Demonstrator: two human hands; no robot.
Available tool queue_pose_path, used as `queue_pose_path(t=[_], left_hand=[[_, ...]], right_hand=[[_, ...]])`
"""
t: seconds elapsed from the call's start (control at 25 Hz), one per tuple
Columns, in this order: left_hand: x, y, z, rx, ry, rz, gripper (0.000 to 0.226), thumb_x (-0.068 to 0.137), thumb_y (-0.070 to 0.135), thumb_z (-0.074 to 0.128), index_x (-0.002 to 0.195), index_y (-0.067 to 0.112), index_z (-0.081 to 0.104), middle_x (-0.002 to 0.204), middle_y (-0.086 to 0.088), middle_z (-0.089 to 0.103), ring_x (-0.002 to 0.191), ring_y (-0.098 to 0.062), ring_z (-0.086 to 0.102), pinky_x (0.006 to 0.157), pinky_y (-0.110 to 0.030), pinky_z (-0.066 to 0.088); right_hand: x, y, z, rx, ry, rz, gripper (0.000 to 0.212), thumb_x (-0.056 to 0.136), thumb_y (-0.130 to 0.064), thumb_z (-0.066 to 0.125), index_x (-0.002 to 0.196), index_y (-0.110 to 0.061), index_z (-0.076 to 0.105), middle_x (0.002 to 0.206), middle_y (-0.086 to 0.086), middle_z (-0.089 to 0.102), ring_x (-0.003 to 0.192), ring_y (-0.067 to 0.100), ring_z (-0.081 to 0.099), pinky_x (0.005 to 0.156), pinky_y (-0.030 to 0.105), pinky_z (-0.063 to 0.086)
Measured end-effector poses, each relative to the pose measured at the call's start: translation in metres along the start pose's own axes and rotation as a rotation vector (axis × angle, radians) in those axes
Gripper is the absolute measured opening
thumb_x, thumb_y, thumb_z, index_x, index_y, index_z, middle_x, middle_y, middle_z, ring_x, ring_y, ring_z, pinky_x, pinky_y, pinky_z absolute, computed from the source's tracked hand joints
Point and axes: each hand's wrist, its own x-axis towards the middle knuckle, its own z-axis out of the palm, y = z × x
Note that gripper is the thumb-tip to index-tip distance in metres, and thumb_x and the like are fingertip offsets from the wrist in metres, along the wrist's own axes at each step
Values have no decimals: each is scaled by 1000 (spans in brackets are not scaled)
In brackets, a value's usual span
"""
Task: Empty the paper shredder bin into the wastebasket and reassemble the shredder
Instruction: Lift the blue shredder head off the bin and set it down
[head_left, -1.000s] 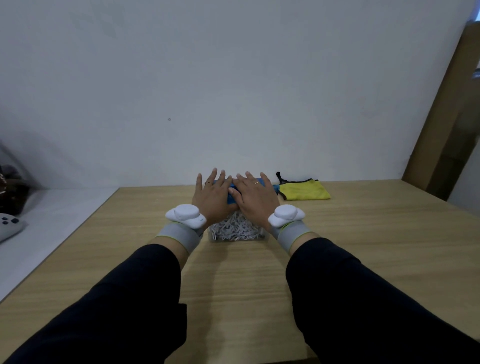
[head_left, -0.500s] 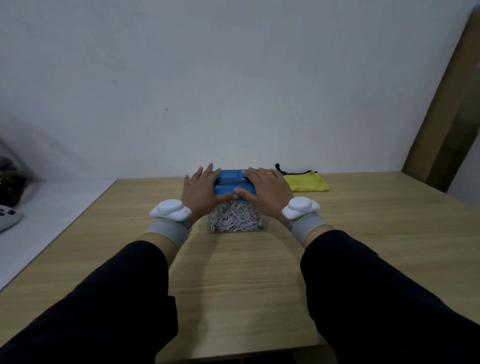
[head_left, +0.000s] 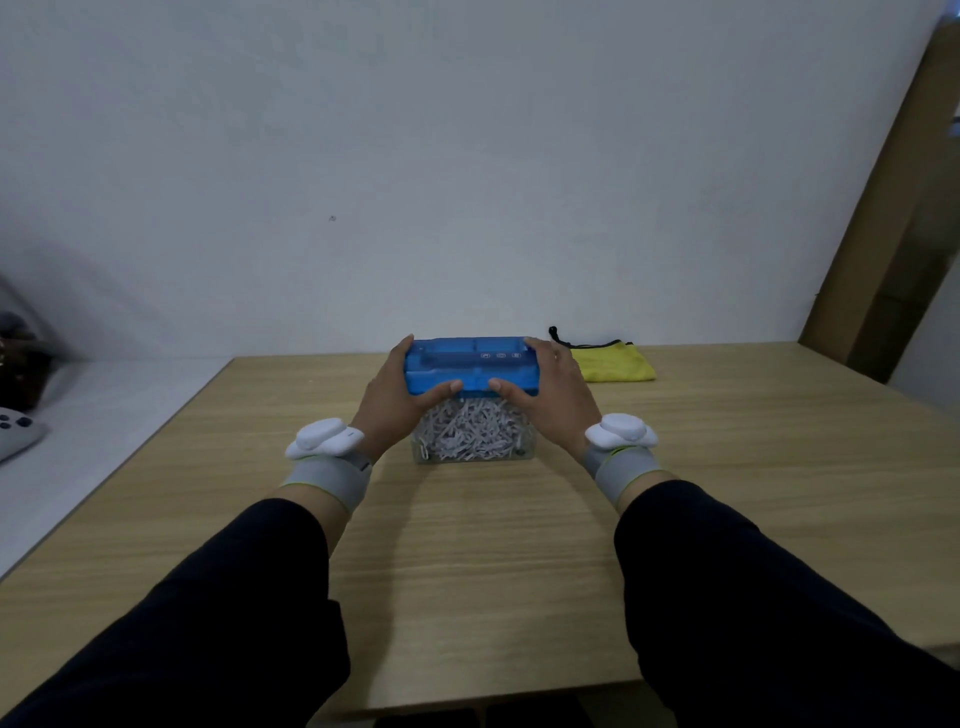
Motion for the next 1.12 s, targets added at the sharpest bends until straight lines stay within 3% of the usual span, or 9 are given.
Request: queue_pose_path(t=[0.16, 0.28, 0.4, 0.52, 0.68, 0.8, 1.12], left_hand=[[-3, -2, 10, -174, 26, -37, 96, 69, 58, 72, 145, 33, 20, 136, 1, 49, 113, -19, 56, 87, -27, 48], [-6, -6, 17, -268, 61, -43, 96, 68, 55, 75, 144, 35, 20, 126, 7, 50, 106, -13, 56, 84, -25, 48], [-7, -9, 19, -303, 82, -54, 97, 69, 49, 77, 146, 31, 21, 122, 10, 50, 106, -11, 55, 88, -26, 48], [-6, -9, 21, -305, 104, -103, 92, 69, 47, 78, 142, 19, 31, 123, 3, 56, 107, -13, 59, 85, -24, 51], [-7, -6, 20, -276, 128, -82, 79, 68, 50, 78, 134, 22, 43, 113, 7, 60, 95, -8, 59, 70, -11, 46], [-8, -5, 19, -273, 139, -67, 78, 68, 51, 77, 134, 24, 44, 112, 9, 60, 97, -8, 60, 78, -19, 50], [-5, 3, 14, -232, 142, -76, 81, 69, 53, 75, 137, 23, 41, 118, 4, 61, 100, -11, 59, 82, -23, 49]], right_hand=[[-7, 1, 6, 419, -1, 99, 84, 78, -50, 71, 143, -15, 29, 138, 9, 46, 122, 22, 50, 101, 40, 46], [-11, 0, 11, 509, 13, 111, 81, 80, -46, 72, 143, -21, 27, 134, -1, 51, 111, 12, 55, 89, 25, 48], [-11, 2, 12, 548, 12, 99, 84, 77, -42, 76, 142, -24, 26, 127, -8, 50, 110, 12, 56, 84, 20, 46], [-11, 3, 11, 575, -6, 90, 90, 73, -37, 81, 142, -24, 25, 128, -9, 47, 112, 11, 53, 86, 20, 46], [-11, 2, 12, 584, 2, 111, 93, 69, -39, 83, 141, -25, 25, 126, -9, 47, 112, 12, 53, 89, 24, 48], [-11, 1, 13, 584, 9, 119, 94, 68, -39, 84, 141, -25, 25, 127, -9, 47, 115, 15, 54, 95, 33, 51], [-7, -7, 2, 460, 29, 111, 96, 67, -50, 80, 142, -26, 25, 136, 1, 52, 115, 18, 56, 95, 39, 51]])
